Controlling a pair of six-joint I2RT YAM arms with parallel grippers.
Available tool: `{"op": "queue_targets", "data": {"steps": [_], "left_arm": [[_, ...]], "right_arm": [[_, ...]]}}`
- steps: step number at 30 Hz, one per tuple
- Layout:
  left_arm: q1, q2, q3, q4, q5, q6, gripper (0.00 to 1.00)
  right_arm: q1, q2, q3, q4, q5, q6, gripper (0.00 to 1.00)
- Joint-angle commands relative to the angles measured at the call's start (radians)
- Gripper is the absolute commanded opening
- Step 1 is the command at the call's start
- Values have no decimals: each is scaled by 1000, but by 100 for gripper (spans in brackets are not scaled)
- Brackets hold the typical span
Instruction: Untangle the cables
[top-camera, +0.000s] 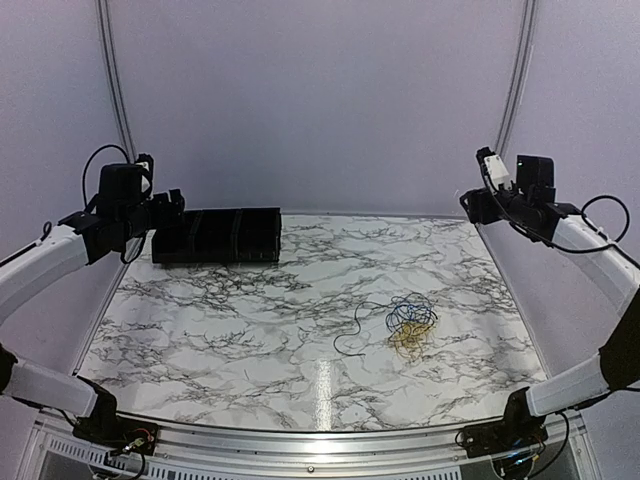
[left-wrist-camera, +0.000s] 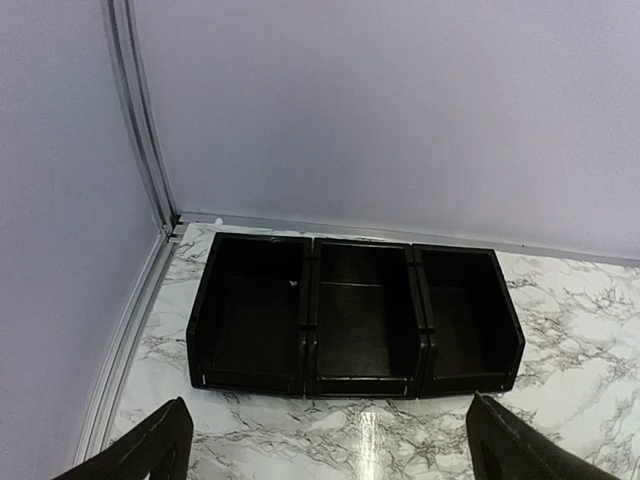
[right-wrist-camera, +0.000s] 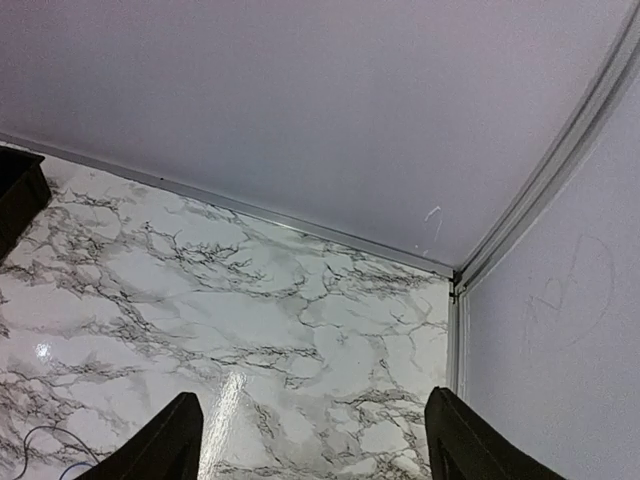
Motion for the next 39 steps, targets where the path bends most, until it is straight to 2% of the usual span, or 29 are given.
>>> {"op": "queue_targets", "data": {"steps": [1, 5, 10, 14, 17, 19, 22, 24, 26, 28, 32, 35, 39], "left_arm": [[61, 37, 20, 39, -21, -68, 99], [104, 60, 7, 89, 78, -70, 99], [101, 114, 28, 118, 132, -76, 99], [19, 157, 73, 120, 142, -23, 99], [-127, 181, 161, 87, 55, 89, 99], [-215, 207, 201, 82, -22, 123, 99], [-264, 243, 211, 114, 8, 20, 99], [-273, 265, 185, 212, 169, -29, 98], [-296, 303, 182, 266, 319, -59, 89], [-334, 347, 207, 249, 360, -94, 80], [-421, 406, 213, 200, 418, -126, 69], [-482, 446, 211, 163, 479, -149, 67], [-538, 520, 243, 127, 486, -177, 62]], "right_arm": [[-41, -21, -31, -3, 22, -6, 84], [-67, -38, -70, -16, -9, -73, 93], [-86, -58, -98, -72, -160, -190, 97], [-81, -42, -94, -129, -281, -277, 95], [-23, -14, -83, -196, -322, -381, 93], [16, 9, -76, -251, -322, -461, 89], [66, 54, -49, -344, -354, -553, 79], [91, 93, -22, -412, -386, -609, 68], [123, 136, 8, -492, -406, -656, 60], [161, 176, 31, -533, -405, -673, 54], [224, 195, 33, -535, -422, -670, 51], [266, 197, 25, -532, -421, -667, 50], [274, 191, -8, -511, -425, -629, 47]]}}
